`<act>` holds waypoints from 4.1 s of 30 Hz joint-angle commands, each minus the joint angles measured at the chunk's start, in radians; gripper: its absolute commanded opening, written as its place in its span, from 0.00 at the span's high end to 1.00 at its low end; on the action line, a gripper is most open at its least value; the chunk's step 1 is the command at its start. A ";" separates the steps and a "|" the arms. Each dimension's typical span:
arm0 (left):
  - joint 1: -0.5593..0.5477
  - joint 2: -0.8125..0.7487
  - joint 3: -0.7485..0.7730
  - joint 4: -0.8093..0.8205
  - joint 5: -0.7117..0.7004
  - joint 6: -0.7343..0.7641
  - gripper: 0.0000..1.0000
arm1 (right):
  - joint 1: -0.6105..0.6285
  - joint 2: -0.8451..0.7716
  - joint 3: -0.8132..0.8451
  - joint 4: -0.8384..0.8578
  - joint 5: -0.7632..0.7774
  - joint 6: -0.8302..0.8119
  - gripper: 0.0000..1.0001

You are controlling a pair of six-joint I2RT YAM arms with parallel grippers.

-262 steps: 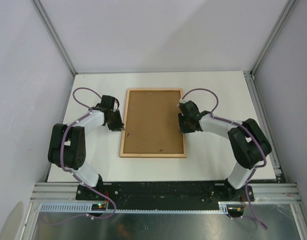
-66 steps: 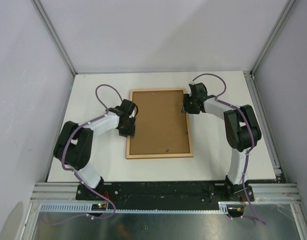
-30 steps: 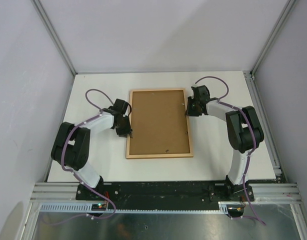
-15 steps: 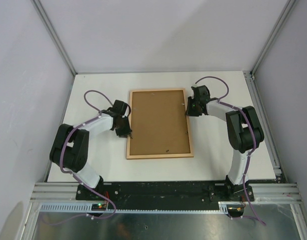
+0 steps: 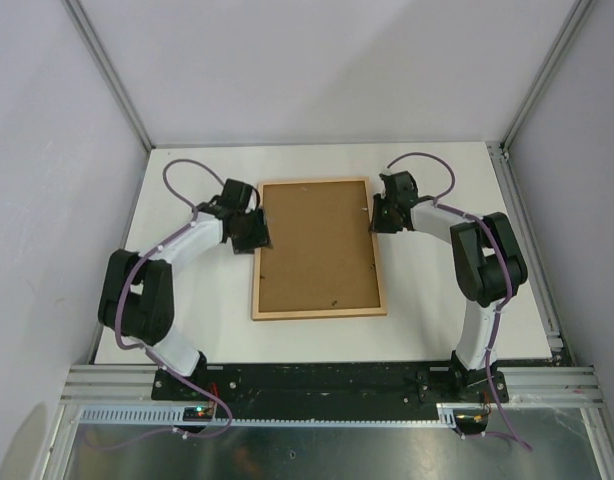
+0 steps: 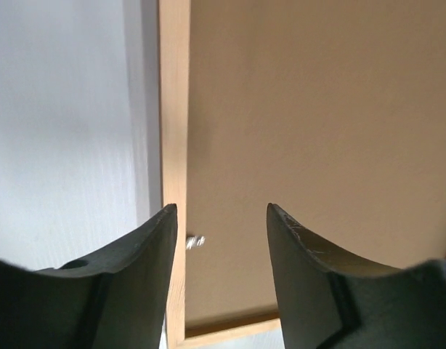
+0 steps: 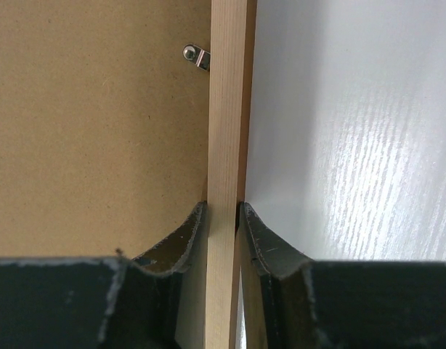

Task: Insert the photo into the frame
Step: Press the fastener onto the backboard.

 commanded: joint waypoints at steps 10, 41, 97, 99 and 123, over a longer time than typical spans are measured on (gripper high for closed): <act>0.093 0.327 0.397 0.008 -0.052 0.083 0.36 | 0.077 -0.077 -0.042 -0.095 0.002 -0.011 1.00; 0.085 0.344 0.295 -0.010 -0.127 0.075 0.40 | 0.067 -0.081 -0.056 -0.083 -0.026 -0.010 1.00; 0.119 0.341 0.222 -0.011 -0.174 0.077 1.00 | 0.055 -0.093 -0.056 -0.087 -0.043 -0.019 0.71; 0.120 0.339 0.221 -0.011 -0.175 0.075 1.00 | 0.062 -0.118 -0.056 -0.098 -0.025 -0.022 0.55; 0.119 0.337 0.217 -0.004 -0.135 0.060 1.00 | 0.253 -0.317 -0.269 -0.158 0.284 0.209 0.42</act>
